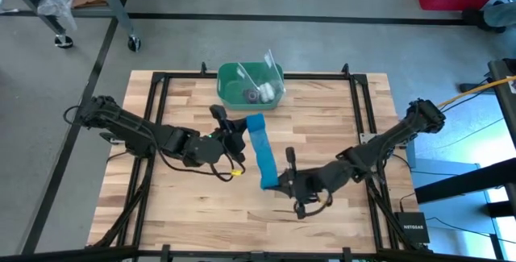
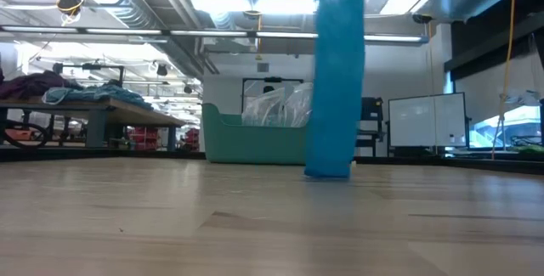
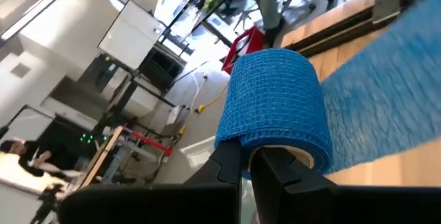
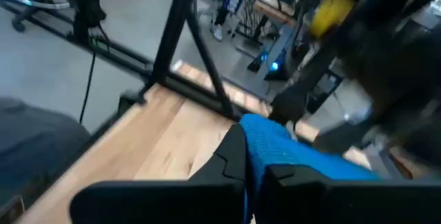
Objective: Roll bandage
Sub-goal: Roll the blue bandage
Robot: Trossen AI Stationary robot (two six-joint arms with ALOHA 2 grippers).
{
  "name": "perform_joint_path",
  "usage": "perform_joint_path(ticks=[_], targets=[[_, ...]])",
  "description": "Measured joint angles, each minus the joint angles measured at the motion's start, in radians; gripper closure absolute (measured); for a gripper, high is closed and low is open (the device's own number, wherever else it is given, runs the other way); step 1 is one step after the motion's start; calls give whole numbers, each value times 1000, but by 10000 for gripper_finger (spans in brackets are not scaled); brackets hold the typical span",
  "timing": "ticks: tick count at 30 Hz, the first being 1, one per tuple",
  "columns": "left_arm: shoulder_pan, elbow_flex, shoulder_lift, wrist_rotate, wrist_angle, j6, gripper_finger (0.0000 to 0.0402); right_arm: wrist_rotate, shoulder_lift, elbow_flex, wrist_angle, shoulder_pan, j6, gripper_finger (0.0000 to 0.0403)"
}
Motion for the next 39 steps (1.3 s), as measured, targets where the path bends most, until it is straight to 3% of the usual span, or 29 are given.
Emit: perform_joint_path(ticks=[5, 10, 19, 30, 33, 39], targets=[[-9, -42, 0, 25, 6, 65, 394, 74, 1, 142, -78, -7, -45, 399], [-28, -70, 0, 75, 19, 110, 396, 76, 1, 263, -127, -70, -62, 399], [-37, -83, 0, 129, 64, 149, 392, -96, 2, 342, -153, -306, 23, 394], [-52, -83, 0, 130, 67, 170, 392, -200, 57, 342, -184, -565, 231, 389], [-52, -83, 0, 131, 63, 168, 394, -275, 89, 344, -220, -613, 289, 359], [-52, -84, 0, 138, 55, 141, 391, -346, 153, 344, -375, -671, 382, 250]])
